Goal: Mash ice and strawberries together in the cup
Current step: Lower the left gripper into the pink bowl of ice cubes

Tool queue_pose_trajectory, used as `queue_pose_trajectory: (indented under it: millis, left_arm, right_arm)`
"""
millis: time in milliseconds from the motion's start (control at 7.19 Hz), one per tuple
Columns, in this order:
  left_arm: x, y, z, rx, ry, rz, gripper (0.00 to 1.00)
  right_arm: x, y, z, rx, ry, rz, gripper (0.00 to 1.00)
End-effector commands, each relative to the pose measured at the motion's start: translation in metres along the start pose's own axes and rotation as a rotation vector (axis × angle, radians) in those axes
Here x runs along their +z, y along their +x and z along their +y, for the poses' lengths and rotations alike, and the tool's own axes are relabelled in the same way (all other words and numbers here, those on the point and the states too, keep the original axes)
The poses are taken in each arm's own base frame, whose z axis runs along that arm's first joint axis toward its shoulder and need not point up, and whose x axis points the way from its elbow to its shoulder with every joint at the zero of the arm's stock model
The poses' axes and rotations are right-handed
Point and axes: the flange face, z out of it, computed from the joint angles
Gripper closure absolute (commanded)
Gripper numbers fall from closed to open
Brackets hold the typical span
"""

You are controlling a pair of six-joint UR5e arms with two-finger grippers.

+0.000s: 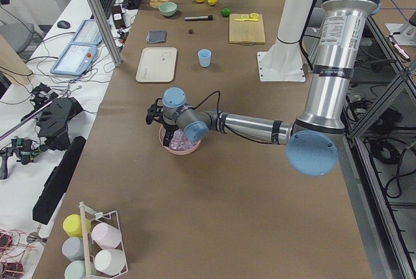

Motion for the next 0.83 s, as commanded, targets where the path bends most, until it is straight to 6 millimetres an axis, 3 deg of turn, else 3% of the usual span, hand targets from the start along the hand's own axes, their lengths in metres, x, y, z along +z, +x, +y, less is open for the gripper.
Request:
queue_pose_trajectory:
  millis: [0, 417, 556, 696]
  left_arm:
    - [0.000, 0.004, -0.003, -0.002, 0.007, 0.004, 0.04]
    - [0.021, 0.026, 0.007, 0.046, 0.027, -0.048, 0.07]
    - [0.021, 0.026, 0.008, 0.056, 0.028, -0.054, 0.16]
    - [0.021, 0.025, 0.010, 0.056, 0.027, -0.055, 0.41]
  right_arm:
    - [0.001, 0.000, -0.001, -0.001, 0.006, -0.003, 0.00]
    - [0.003, 0.001, -0.001, -0.002, 0.011, -0.005, 0.00]
    - [0.003, 0.001, -0.001, -0.002, 0.011, -0.005, 0.00]
    - [0.002, 0.000, -0.001, -0.003, 0.012, -0.005, 0.00]
